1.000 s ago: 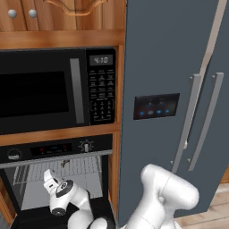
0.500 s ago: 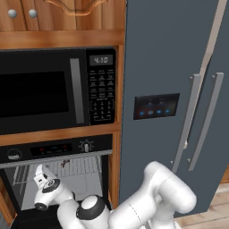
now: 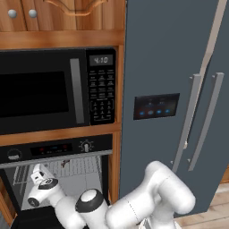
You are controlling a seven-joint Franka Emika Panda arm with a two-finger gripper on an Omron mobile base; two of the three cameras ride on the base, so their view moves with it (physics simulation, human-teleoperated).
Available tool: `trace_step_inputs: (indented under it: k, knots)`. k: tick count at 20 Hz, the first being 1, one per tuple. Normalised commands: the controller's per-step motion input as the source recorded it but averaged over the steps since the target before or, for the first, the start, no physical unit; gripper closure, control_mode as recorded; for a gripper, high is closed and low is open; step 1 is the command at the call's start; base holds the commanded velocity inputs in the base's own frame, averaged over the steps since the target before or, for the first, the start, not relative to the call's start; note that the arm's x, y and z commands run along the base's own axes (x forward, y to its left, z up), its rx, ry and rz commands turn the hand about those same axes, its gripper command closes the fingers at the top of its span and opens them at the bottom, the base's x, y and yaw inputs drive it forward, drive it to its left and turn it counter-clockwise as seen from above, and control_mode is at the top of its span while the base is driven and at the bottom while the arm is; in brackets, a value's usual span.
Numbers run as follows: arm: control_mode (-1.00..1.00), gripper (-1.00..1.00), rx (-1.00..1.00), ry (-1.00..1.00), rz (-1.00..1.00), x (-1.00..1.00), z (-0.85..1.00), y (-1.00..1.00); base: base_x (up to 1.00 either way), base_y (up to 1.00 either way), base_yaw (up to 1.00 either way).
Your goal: Take the fish from the oven and place it on the plate on the counter.
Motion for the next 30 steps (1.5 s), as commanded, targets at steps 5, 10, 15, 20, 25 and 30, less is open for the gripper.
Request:
trace_step_inputs:
  k: [5,10,15,20,25,30]
  knots:
    - [-1.0,-1.0,0.0,-0.1,-0.02,-0.8,-0.88,0.0,0.0,0.0,0.0]
    - [-1.0,-1.0,0.0,-0.12,-0.01,-0.63,-0.81,0.0,0.0,0.0,0.0]
    - [-1.0,-1.0,0.0,-0.02,0.0,-0.35,-0.84,0.0,0.0,0.0,0.0]
    - [-1.0,-1.0,0.0,0.08,0.0,-0.74,-1.0,0.0,0.0,0.0,0.0]
    - [-1.0,-1.0,0.0,0.11,0.0,-0.86,-1.0,0.01,0.0,0.0,0.0]
    - [-1.0,-1.0,0.0,0.2,0.0,-0.97,-1.0,0.03,0.0,0.0,0.0]
